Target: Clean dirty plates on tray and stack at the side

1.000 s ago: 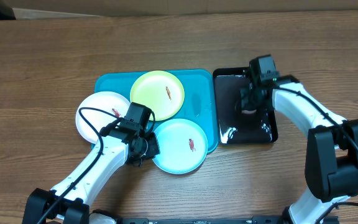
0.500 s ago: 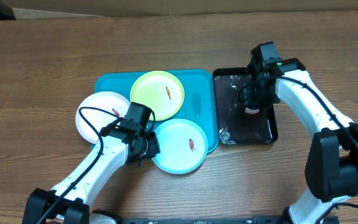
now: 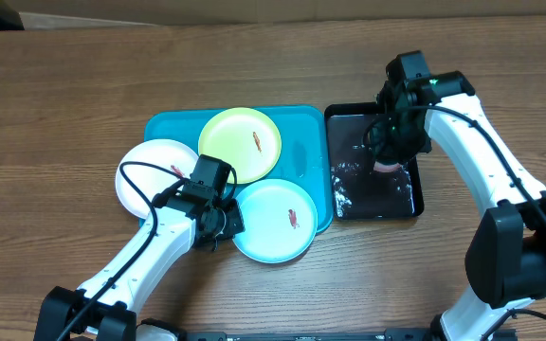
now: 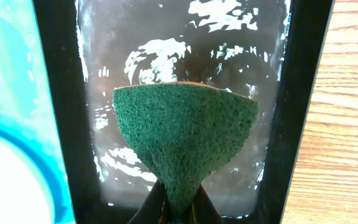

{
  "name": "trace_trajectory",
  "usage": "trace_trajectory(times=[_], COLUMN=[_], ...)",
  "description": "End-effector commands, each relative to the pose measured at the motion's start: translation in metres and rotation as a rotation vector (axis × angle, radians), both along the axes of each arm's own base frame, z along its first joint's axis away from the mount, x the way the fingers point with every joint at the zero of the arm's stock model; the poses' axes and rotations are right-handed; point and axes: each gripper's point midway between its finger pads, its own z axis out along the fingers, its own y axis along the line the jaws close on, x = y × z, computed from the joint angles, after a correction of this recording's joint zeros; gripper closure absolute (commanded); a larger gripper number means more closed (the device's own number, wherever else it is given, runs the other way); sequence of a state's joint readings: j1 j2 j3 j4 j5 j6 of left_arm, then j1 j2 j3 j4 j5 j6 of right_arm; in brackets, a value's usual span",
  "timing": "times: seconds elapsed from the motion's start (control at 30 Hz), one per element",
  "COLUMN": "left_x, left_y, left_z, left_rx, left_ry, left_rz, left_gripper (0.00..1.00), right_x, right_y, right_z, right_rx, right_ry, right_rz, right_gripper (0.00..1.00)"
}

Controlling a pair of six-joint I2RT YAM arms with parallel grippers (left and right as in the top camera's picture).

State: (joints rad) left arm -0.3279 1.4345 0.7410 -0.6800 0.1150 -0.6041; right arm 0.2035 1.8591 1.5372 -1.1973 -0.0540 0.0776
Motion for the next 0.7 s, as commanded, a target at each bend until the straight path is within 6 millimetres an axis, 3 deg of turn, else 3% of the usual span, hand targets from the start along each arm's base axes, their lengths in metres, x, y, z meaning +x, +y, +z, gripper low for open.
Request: trace_trajectory(times=[0.0,0.3,0.4,0.5,0.57,0.67], left_x=[0.0,0.006,0.003,0.001,0.005,0.027], left_y=[0.0,0.0,-0.001,-0.005,-0.006,-0.004], left_z=[-0.001,0.0,0.0,0.0,0.006,0.035], left_rx=[0.008,0.008,0.001,-0.019,-0.016,0.0], left_ry=[-0.007,-0.028,-0.018,-0.008,-0.012,-0.065], left_rz=[-0.001,0.003,0.0,-0.008,-0.013,-0.04], left_gripper=[0.96,0.95,0.75,0.69,0.59,0.57], right_x=[0.006,-0.001,-0.002,-0.002,-0.002,-0.001], right_y=[0.003,0.001,0.001,0.001,0.0,0.001], right_z=[0.014,0.013,0.013,0.013,0.013,0.013], right_rx=[0.016,0.008,0.007,0.007,0.007,0.008], right_ry=[-0.032,-0.005,0.001,0.0,0.0,-0.006], right_rz=[0.007,0.007,0.006,0.006,0.006,0.006], right_gripper=[0.96,0.96,0.96,0.96,0.96,0.96])
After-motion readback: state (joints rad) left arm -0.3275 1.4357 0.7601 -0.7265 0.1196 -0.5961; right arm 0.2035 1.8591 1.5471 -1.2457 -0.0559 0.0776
